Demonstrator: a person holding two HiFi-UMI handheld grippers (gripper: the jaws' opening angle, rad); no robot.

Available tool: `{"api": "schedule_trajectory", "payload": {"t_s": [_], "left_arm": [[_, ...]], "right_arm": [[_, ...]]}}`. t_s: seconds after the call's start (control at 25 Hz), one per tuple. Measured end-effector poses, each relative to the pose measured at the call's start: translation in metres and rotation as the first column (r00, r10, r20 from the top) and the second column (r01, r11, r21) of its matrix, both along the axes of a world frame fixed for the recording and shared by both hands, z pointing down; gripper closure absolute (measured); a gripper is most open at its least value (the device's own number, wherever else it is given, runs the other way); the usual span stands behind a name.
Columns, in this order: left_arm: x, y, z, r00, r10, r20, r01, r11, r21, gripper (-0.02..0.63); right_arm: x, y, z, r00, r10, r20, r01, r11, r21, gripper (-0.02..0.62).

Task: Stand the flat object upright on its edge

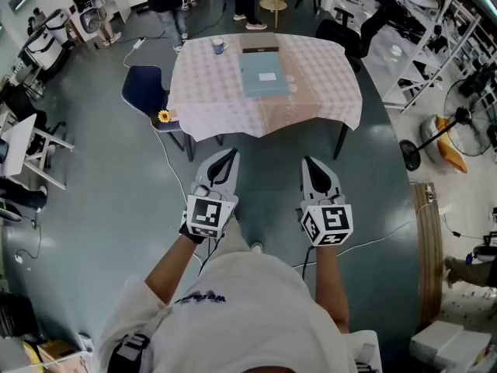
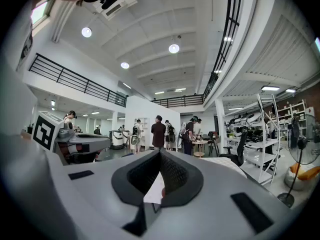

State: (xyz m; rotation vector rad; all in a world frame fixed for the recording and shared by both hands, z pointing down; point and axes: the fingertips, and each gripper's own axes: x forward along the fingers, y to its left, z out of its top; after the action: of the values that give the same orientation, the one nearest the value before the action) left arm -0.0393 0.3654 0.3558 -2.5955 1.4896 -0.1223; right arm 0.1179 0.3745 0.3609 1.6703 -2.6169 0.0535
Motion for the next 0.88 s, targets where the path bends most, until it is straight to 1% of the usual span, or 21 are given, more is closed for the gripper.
{"api": "schedule_trajectory", "payload": {"t_s": [0.12, 0.32, 0.52, 0.64, 0.76, 0.88], "left_arm": [[0.003, -0.003, 0.000, 1.000, 0.019, 0.010, -0.019, 1.000, 0.006, 0.604], [-0.008, 0.004, 0.011, 1.000, 0.016, 0.016, -0.015, 1.000, -0.027, 0.604], [-0.010, -0.006, 0.003, 1.000, 0.006, -0.001, -0.006, 1.000, -0.005, 0.604], [-0.011, -0.001, 0.005, 1.000, 0.010, -0.007, -0.010, 1.000, -0.013, 0.604], [-0.009, -0.001, 0.001, 1.000, 0.014, -0.009, -0.014, 1.000, 0.004, 0.604], [-0.007, -0.001, -0.006, 0.999, 0.020, -0.025, -0.019, 0.999, 0.026, 0.604]], "right_arm": [[-0.004, -0.004, 0.000, 1.000, 0.001, -0.002, -0.001, 1.000, 0.002, 0.592], [-0.017, 0.001, 0.011, 1.000, -0.008, 0.004, 0.008, 1.000, -0.025, 0.592], [-0.017, -0.008, 0.001, 1.000, -0.014, -0.009, 0.014, 1.000, -0.001, 0.592], [-0.021, -0.005, 0.005, 1.000, -0.018, -0.015, 0.018, 1.000, -0.009, 0.592], [-0.026, -0.003, -0.003, 0.999, -0.042, -0.027, 0.043, 0.999, 0.028, 0.592], [-0.024, -0.003, -0.011, 0.999, -0.029, -0.039, 0.031, 0.998, 0.055, 0.592]]}}
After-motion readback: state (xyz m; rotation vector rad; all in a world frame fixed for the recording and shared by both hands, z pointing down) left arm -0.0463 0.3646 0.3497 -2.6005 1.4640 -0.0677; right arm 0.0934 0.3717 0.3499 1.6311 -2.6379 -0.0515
